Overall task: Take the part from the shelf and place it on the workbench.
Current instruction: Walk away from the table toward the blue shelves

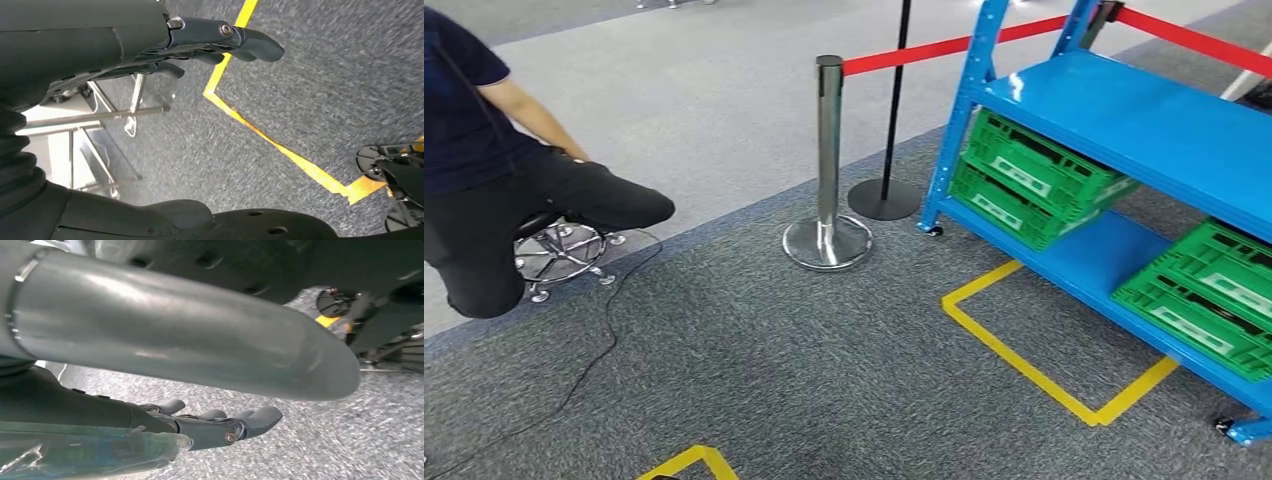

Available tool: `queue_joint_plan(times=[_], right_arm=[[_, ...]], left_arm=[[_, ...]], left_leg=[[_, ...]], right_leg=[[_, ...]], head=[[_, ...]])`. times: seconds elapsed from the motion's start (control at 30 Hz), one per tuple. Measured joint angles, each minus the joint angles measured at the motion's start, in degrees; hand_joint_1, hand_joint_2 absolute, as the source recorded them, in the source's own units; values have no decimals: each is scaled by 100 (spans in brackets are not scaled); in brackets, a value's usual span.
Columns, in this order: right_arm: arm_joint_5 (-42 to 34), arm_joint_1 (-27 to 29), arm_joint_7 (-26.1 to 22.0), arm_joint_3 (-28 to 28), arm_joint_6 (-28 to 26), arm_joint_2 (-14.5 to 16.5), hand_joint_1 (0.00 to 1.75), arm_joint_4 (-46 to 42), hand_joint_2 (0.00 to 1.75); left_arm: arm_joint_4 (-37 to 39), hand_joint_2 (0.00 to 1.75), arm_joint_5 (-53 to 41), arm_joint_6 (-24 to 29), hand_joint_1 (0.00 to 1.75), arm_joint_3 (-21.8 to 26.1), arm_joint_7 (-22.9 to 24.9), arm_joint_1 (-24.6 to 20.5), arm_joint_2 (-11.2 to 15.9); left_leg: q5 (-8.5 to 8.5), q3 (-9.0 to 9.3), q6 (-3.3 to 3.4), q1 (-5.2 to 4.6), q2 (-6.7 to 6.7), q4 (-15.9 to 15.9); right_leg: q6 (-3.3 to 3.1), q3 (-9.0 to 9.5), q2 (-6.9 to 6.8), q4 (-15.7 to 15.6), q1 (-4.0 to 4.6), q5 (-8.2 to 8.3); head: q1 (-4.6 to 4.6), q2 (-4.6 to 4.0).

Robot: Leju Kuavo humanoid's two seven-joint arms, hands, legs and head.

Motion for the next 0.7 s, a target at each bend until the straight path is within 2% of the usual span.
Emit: queue_joint_plan(times=[0.03,0.1,0.13,0.17,0.23,0.3,0.33,0.37,0.4,0.43,0.47,0.53,0.57,0.6,0.63,0.67,0.7], right_arm=[[-1,-11,0,1,0,0,0,0,0],[-1,-9,1,1,0,0,0,0,0],[-1,1,2,1,1,0,0,0,0],[-1,7,2,1,1,-1,0,0,0],[-1,-2,3,0,2,-2,0,0,0],[-1,-14,3,0,2,-2,0,0,0],[-1,-11,3,0,2,-2,0,0,0],[-1,-3,3,0,2,-2,0,0,0],[-2,5,3,0,2,-2,0,0,0],[-2,9,3,0,2,-2,0,0,0],[-3,6,3,0,2,-2,0,0,0],[-3,-8,3,0,2,-2,0,0,0],[-3,-5,3,0,2,-2,0,0,0],[-3,5,3,0,2,-2,0,0,0],[-3,22,3,0,3,-3,0,0,0],[-3,34,4,0,3,-3,0,0,0],[-3,34,5,0,3,-4,0,0,0]], left_arm=[[0,175,-4,-5,0,1,-5,-2,2],[0,175,-16,-29,0,1,-11,-18,3],[0,175,-29,-44,0,1,-14,-29,2],[0,175,-42,-58,0,1,-16,-37,2],[1,175,-65,-73,0,1,-19,-36,-2],[2,175,-88,-74,0,1,-19,-19,-9],[3,175,-98,-72,0,1,-19,-9,-10],[3,175,-108,-67,0,1,-19,-4,-10],[3,175,-111,-62,0,1,-19,-1,-8],[4,175,-113,-59,0,1,-19,-3,-5],[5,175,-114,-56,0,2,-19,-8,-3],[8,175,-115,-56,0,3,-19,-19,-1],[9,175,-117,-57,0,3,-19,-25,-2],[9,175,-120,-62,0,3,-19,-29,-5],[9,175,-125,-68,0,3,-19,-34,-5],[9,175,-134,-78,0,3,-19,-36,-4],[9,175,-144,-89,0,3,-19,-35,-3]], left_leg=[[-10,12,-29,-10,47,4],[-19,31,-88,-5,139,-8],[-43,37,-123,9,107,5],[-120,9,-155,21,16,91],[-425,-214,-198,38,-247,598],[-726,-583,-209,43,-360,1330],[-750,-707,-209,43,-375,1540],[-650,-734,-203,45,-387,1538],[-459,-656,-195,49,-411,1324],[-234,-505,-187,57,-484,972],[-51,-329,-180,70,-616,567],[89,-114,-163,87,-815,69],[79,-82,-141,81,-839,-13],[79,-79,-108,77,-784,-25],[91,-72,-67,75,-726,-43],[101,-65,-23,77,-665,-60],[111,-61,14,80,-599,-78]], right_leg=[[-26,66,-39,-120,16,23],[-88,60,73,-144,32,37],[-120,62,127,-161,26,52],[-155,67,182,-181,14,69],[-206,71,294,-206,-12,97],[-228,60,429,-207,-16,106],[-230,58,502,-206,-16,107],[-228,59,579,-206,-17,110],[-220,62,653,-205,-22,115],[-207,63,723,-204,-29,120],[-182,54,792,-192,-26,121],[-116,17,912,-183,-27,131],[-75,-7,969,-193,-31,140],[-35,-31,1023,-215,-46,152],[-2,-52,1018,-212,-54,150],[26,-102,920,-139,-49,91],[45,-194,777,44,-41,-35]], head=[[-7,0],[-16,0],[-20,0],[-29,0],[-57,0],[-68,0],[-71,0],[-70,0],[-70,0],[-71,0],[-72,0],[-71,0],[-70,0],[-70,0],[-70,0],[-55,0],[-38,0]])
